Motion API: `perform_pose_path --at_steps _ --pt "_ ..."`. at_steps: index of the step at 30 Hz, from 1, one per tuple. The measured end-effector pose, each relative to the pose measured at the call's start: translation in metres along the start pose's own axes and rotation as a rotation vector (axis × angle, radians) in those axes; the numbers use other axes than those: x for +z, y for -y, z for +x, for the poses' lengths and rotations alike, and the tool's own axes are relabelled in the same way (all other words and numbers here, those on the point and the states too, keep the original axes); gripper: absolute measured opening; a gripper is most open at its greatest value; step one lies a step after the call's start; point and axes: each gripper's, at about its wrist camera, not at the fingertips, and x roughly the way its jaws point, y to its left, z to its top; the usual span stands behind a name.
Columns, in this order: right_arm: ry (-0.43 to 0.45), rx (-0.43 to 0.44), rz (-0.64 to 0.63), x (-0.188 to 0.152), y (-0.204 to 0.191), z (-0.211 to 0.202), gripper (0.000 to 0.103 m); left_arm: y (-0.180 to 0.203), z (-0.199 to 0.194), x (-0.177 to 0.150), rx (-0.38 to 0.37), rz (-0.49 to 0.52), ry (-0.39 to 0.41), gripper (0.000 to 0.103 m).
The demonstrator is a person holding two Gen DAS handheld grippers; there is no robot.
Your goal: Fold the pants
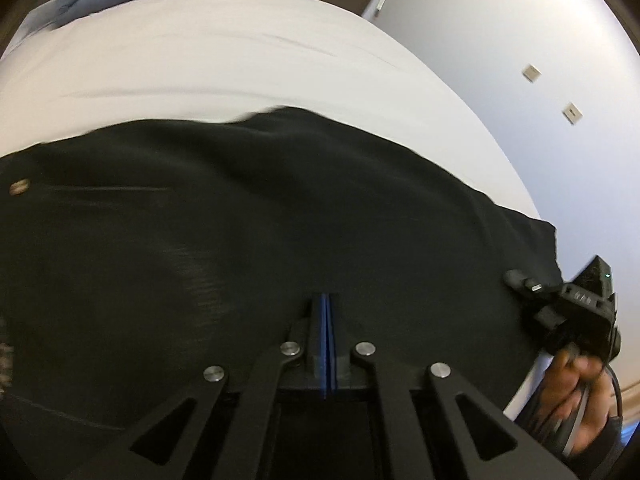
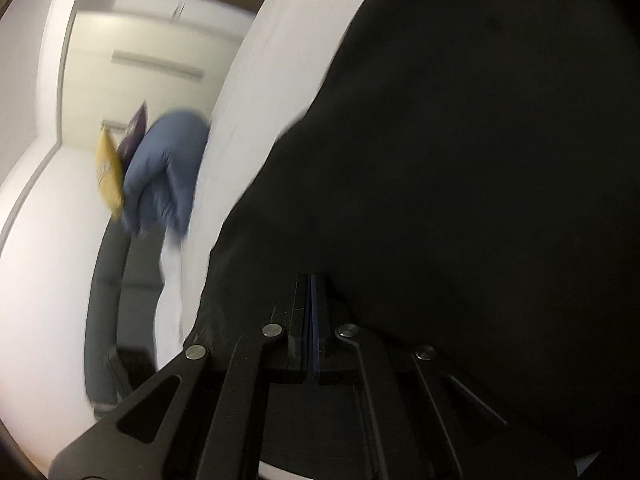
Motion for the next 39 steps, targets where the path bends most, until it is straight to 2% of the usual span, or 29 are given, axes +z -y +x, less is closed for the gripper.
perform_pose_path --at_steps 3,4,6,8,9,10,12,13,14,15,16,17,19,22,23,25,27,29,31,33,35,36,39 --pt "0.143 -0.027 0.105 0.029 0.048 -0.043 0.000 -0.029 -0.016 -0.004 0.008 -0.038 0.026 0.005" --pt "0.189 -0.057 0.123 0.032 0.059 -0.061 0.000 -0.041 -0.022 -0.005 -0.030 -0.059 0.031 0.005" --pt "0.271 -0.139 0.112 0.044 0.070 -0.097 0.000 -0.050 -0.029 -0.008 -0.025 -0.069 0.041 0.005" --pt "0.334 -0.199 0.126 0.051 0.079 -0.124 0.000 -0.055 -0.037 -0.008 0.024 -0.070 0.056 0.005" --pt "0.359 -0.245 0.124 0.058 0.086 -0.145 0.004 -0.059 -0.044 -0.008 0.071 -0.084 0.067 0.004" --pt "0.384 -0.307 0.114 0.057 0.083 -0.163 0.010 -0.061 -0.051 -0.007 0.078 -0.098 0.080 0.003" --pt "0.387 -0.286 0.090 0.051 0.076 -0.181 0.014 -0.052 -0.063 -0.003 0.095 -0.083 0.117 0.009" --pt "0.369 -0.256 0.091 0.045 0.066 -0.181 0.027 -0.046 -0.069 -0.001 0.098 -0.060 0.125 0.013" --pt "0.347 -0.215 0.098 0.037 0.059 -0.179 0.054 -0.039 -0.071 0.000 0.093 -0.046 0.129 0.028" --pt "0.336 -0.175 0.105 0.028 0.055 -0.179 0.068 -0.032 -0.071 0.002 0.083 -0.036 0.131 0.048" --pt "0.333 -0.136 0.115 0.016 0.055 -0.184 0.080 -0.017 -0.067 0.004 0.052 -0.022 0.132 0.055" --pt "0.321 -0.104 0.117 0.006 0.053 -0.182 0.080 -0.008 -0.064 0.005 0.032 -0.013 0.133 0.063" --pt "0.275 -0.060 0.135 -0.007 0.042 -0.169 0.080 0.008 -0.055 0.006 -0.001 0.007 0.115 0.063" --pt "0.214 -0.013 0.278 -0.025 0.052 -0.141 0.079 0.032 -0.035 0.005 -0.033 0.026 0.070 0.063" --pt "0.216 -0.024 0.313 -0.018 0.054 -0.132 0.078 0.036 -0.032 0.004 -0.037 0.030 0.061 0.063" --pt "0.237 -0.029 0.377 -0.027 0.065 -0.124 0.078 0.050 -0.024 0.003 -0.064 0.042 0.041 0.063" --pt "0.250 -0.037 0.428 -0.039 0.060 -0.109 0.076 0.059 -0.019 0.002 -0.078 0.050 0.034 0.063" --pt "0.260 -0.032 0.499 -0.033 0.079 -0.081 0.066 0.066 -0.010 0.002 -0.076 0.061 0.016 0.063" --pt "0.267 0.002 0.528 -0.038 0.087 -0.076 0.066 0.066 -0.002 0.000 -0.072 0.058 -0.016 0.063" --pt "0.265 0.032 0.501 -0.035 0.086 -0.068 0.066 0.058 -0.001 -0.003 -0.062 0.054 -0.037 0.063" --pt "0.283 0.064 0.503 -0.013 0.078 -0.049 0.065 0.060 0.002 -0.004 -0.062 0.057 -0.032 0.063" --pt "0.298 0.093 0.519 -0.012 0.083 -0.043 0.065 0.060 0.002 -0.004 -0.059 0.059 -0.035 0.063" --pt "0.345 0.149 0.512 0.000 0.092 -0.057 0.060 0.064 0.005 -0.004 -0.052 0.072 -0.042 0.063"
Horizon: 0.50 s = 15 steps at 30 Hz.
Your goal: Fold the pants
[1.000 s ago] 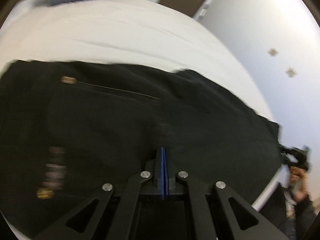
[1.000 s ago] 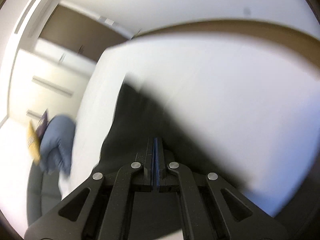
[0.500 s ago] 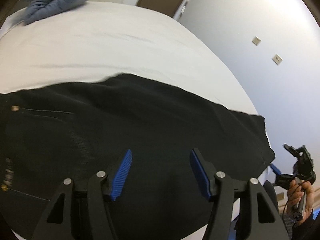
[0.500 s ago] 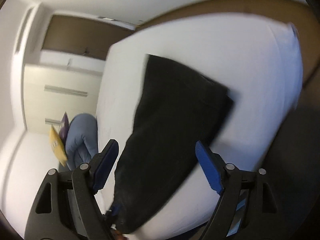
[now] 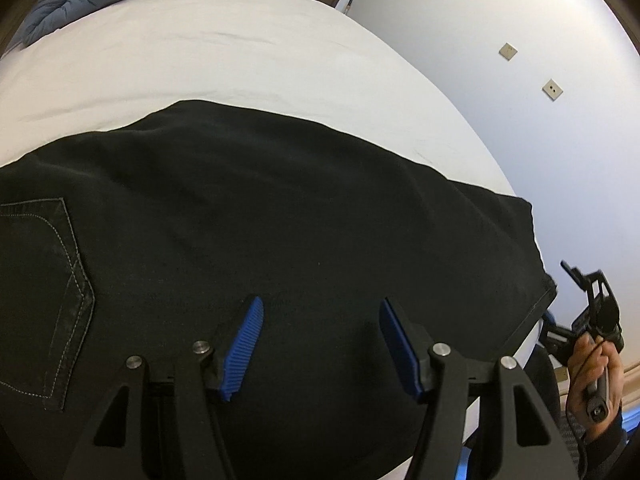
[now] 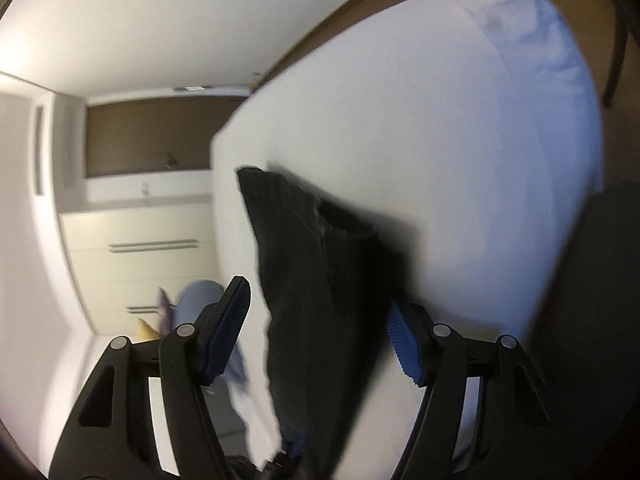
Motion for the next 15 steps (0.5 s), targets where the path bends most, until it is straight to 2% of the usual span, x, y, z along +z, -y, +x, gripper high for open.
perform_pose_path --at_steps 3,4,8,11,15 --pt "0.031 0.032 -0.014 0.012 0.004 0.007 0.043 0.000 0.003 -0.001 0.003 -0.001 -0.001 0.063" --pt "0.033 0.031 -0.010 0.014 0.007 0.008 0.033 0.000 0.004 -0.002 0.005 0.000 0.000 0.063" --pt "0.030 0.036 -0.027 0.022 0.013 0.003 0.017 0.002 0.007 -0.004 0.007 -0.003 0.004 0.063" --pt "0.031 0.020 -0.051 0.030 0.023 -0.036 0.011 0.001 0.008 -0.004 -0.002 -0.016 0.007 0.063" --pt "0.046 -0.053 -0.124 0.035 0.008 -0.043 0.009 -0.001 0.009 -0.003 -0.010 -0.021 0.010 0.063"
